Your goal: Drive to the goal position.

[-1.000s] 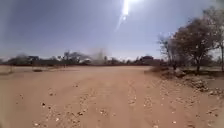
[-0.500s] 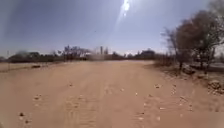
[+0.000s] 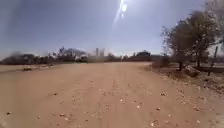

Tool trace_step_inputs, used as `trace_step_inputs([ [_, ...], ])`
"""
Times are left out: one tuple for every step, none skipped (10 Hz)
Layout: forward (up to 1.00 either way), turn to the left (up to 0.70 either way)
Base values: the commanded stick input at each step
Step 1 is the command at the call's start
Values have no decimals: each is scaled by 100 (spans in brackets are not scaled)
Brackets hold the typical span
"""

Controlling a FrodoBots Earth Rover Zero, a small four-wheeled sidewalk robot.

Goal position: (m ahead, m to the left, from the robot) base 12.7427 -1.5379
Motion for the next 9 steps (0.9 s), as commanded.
trace_step_inputs([
  [100,0],
  [100,0],
  [100,0],
  [100,0],
  [100,0],
  [100,0],
  [100,0],
  [100,0],
  [100,0],
])
